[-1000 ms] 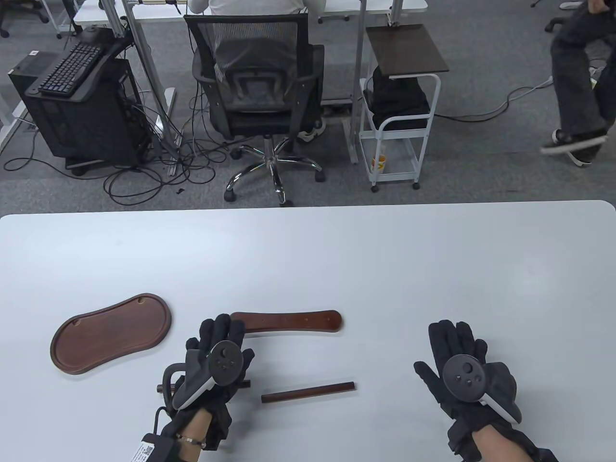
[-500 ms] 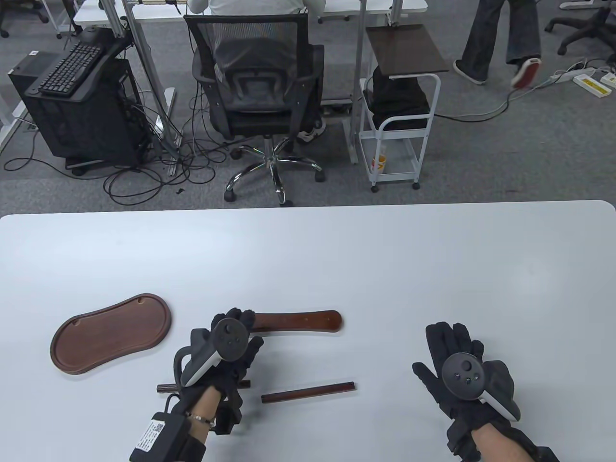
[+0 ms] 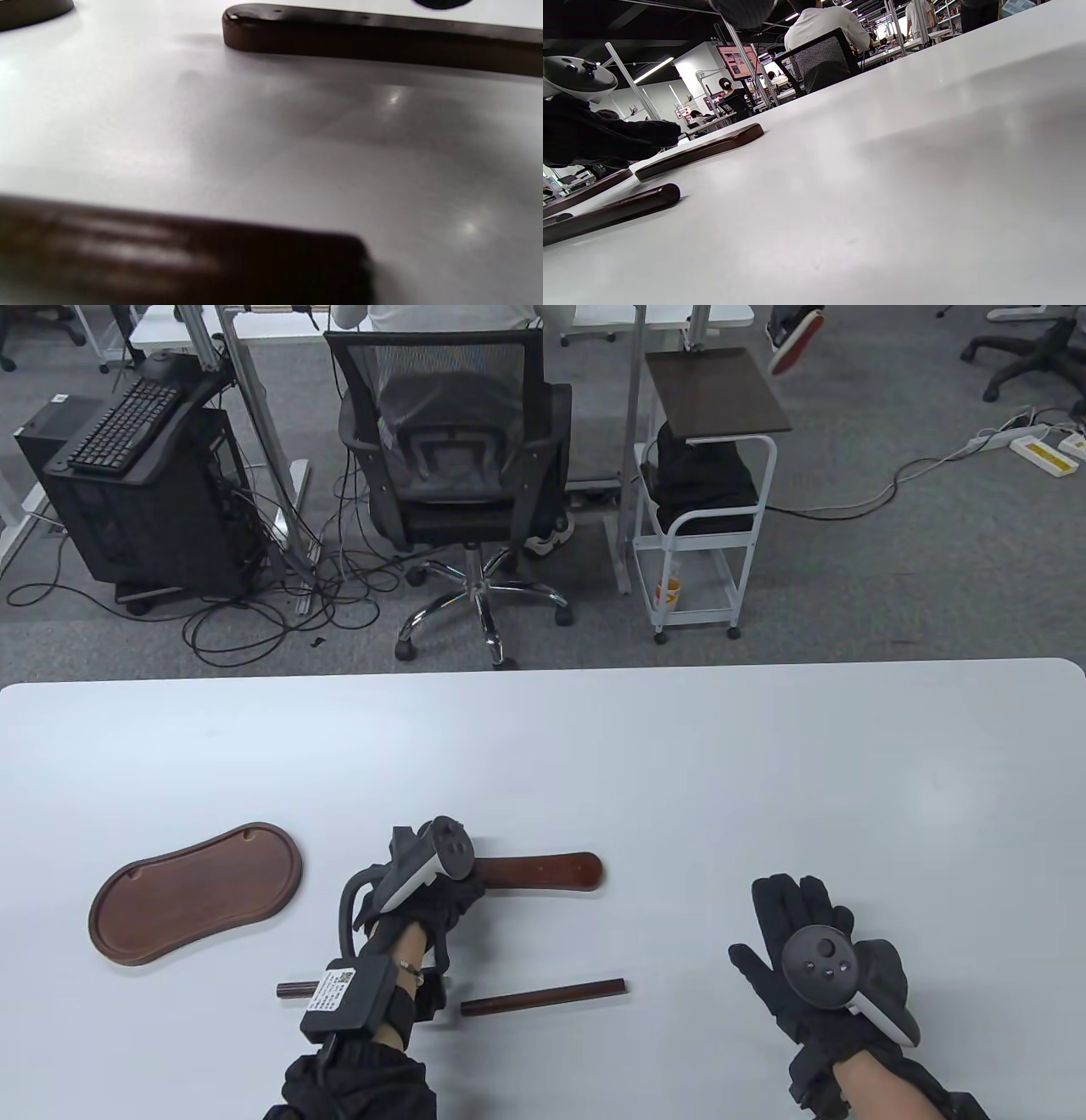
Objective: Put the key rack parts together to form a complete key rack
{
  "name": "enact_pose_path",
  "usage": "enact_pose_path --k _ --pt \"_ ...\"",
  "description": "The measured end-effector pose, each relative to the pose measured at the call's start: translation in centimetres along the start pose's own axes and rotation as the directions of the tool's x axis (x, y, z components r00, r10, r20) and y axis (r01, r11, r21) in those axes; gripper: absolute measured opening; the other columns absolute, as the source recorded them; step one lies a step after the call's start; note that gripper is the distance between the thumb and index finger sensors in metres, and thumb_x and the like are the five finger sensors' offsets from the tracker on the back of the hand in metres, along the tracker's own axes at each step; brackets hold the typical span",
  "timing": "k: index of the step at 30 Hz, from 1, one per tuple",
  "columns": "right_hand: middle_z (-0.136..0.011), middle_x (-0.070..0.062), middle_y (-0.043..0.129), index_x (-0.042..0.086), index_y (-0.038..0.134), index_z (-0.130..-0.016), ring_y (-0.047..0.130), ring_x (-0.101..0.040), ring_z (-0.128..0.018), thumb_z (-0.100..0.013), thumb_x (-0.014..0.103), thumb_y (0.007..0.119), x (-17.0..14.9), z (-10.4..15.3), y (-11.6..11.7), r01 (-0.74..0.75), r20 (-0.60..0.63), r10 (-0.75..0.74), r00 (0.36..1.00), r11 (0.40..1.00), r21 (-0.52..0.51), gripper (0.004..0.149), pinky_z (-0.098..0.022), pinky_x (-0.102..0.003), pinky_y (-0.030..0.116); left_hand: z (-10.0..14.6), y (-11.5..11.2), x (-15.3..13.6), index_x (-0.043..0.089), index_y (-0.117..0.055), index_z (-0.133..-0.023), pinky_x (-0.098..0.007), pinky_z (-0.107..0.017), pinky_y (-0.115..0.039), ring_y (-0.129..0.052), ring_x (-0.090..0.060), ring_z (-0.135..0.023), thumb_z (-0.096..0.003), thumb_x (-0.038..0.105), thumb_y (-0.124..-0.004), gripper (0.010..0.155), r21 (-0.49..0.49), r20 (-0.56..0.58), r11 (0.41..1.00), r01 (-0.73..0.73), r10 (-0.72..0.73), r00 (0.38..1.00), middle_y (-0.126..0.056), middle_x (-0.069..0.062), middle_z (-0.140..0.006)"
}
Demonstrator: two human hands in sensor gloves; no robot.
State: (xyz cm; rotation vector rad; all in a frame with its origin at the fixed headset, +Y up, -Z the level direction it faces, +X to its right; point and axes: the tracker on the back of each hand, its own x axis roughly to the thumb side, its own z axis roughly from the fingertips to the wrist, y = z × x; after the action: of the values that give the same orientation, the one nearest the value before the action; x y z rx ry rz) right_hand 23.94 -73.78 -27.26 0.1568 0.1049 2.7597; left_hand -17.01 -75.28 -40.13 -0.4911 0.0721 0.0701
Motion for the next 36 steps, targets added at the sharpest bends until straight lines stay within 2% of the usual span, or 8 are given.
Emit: enact_pose_path --k 6,9,12,17,20,23,30,36 --pt "-0.122 -0.018 0.023 0.012 0.024 -0.113 0.009 -0.044 -0.104 -0.059 0.047 0.059 0.0 0.0 0.0 0.006 0.000 -0.006 1.000 1.000 0.006 0.074 -0.070 -0.062 0.011 -0.9 -0.1 0.0 0.042 -0.022 -0.113 -0.065 -0.084 -0.035 -0.025 -0.031 -0.120 -0.0523 0.059 -0.065 0.076 -0.089 -0.006 0.995 0.039 -0.039 0.999 -0.024 0.012 -0.129" --pt "-0.122 -0.018 0.024 0.012 0.025 -0.114 0.009 -0.043 -0.104 -0.059 0.047 0.059 -0.1 -0.1 0.0 0.007 -0.001 -0.007 1.000 1.000 0.012 0.073 -0.070 -0.062 0.011 -0.9 0.1 0.5 0.042 -0.031 -0.112 -0.063 -0.085 -0.041 -0.039 -0.031 -0.119 -0.0514 0.054 -0.071 0.073 -0.049 -0.034 0.991 0.127 -0.129 0.991 -0.034 0.014 -0.127" --pt "-0.122 -0.018 0.026 0.012 0.029 -0.114 0.011 -0.044 -0.104 -0.059 0.047 0.059 -0.1 -0.1 0.1 0.009 -0.007 -0.009 1.000 1.000 0.027 0.072 -0.070 -0.062 0.013 -1.0 0.0 0.8 0.043 -0.033 -0.111 -0.061 -0.086 -0.044 -0.045 -0.027 -0.118 -0.0509 0.050 -0.074 0.073 -0.032 -0.054 0.974 0.226 -0.228 0.972 -0.034 0.015 -0.126" --pt "-0.122 -0.019 0.026 0.012 0.029 -0.114 0.011 -0.044 -0.104 -0.059 0.046 0.059 -0.2 -0.1 0.1 0.015 -0.013 -0.014 1.000 0.999 0.029 0.071 -0.070 -0.062 0.013 -1.2 0.3 0.9 0.045 -0.042 -0.108 -0.056 -0.085 -0.052 -0.052 -0.028 -0.115 -0.0487 0.049 -0.076 0.068 -0.022 -0.069 0.971 0.240 -0.241 0.968 -0.039 0.015 -0.124" --pt "-0.122 -0.018 0.026 0.012 0.029 -0.114 0.011 -0.044 -0.104 -0.059 0.046 0.059 -0.2 -0.1 0.1 0.013 -0.013 -0.013 1.000 1.000 0.027 0.071 -0.070 -0.062 0.013 -1.1 0.2 1.0 0.045 -0.041 -0.108 -0.055 -0.085 -0.054 -0.054 -0.027 -0.114 -0.0478 0.049 -0.075 0.069 -0.025 -0.055 0.954 0.298 -0.299 0.953 -0.039 0.015 -0.123" --pt "-0.122 -0.019 0.026 0.012 0.029 -0.114 0.011 -0.044 -0.104 -0.059 0.046 0.059 -0.2 -0.1 0.1 0.016 -0.013 -0.016 1.000 0.999 0.029 0.071 -0.070 -0.062 0.013 -1.1 -0.1 1.1 0.043 -0.032 -0.111 -0.056 -0.086 -0.052 -0.046 -0.032 -0.115 -0.0507 0.047 -0.069 0.071 -0.066 -0.036 0.946 0.318 -0.321 0.946 -0.034 0.010 -0.123" --pt "-0.122 -0.019 0.027 0.012 0.028 -0.114 0.012 -0.044 -0.104 -0.059 0.046 0.059 -0.2 -0.1 0.2 0.018 -0.007 -0.018 1.000 0.999 0.042 0.071 -0.070 -0.063 0.013 -1.0 -0.3 1.1 0.026 -0.028 -0.114 -0.064 -0.085 -0.045 -0.042 -0.034 -0.116 -0.0536 0.042 -0.064 0.072 -0.076 -0.020 0.946 0.315 -0.317 0.948 -0.036 -0.006 -0.121" --pt "-0.122 -0.019 0.028 0.012 0.029 -0.113 0.014 -0.045 -0.104 -0.059 0.046 0.059 -0.2 -0.3 0.3 0.063 0.034 -0.065 0.997 0.996 0.059 0.071 -0.070 -0.064 0.017 -0.9 -0.1 0.9 0.023 -0.028 -0.114 -0.060 -0.083 -0.061 -0.045 -0.035 -0.114 -0.0533 0.040 -0.064 0.072 -0.021 -0.018 0.949 0.316 -0.316 0.948 -0.034 -0.009 -0.120"
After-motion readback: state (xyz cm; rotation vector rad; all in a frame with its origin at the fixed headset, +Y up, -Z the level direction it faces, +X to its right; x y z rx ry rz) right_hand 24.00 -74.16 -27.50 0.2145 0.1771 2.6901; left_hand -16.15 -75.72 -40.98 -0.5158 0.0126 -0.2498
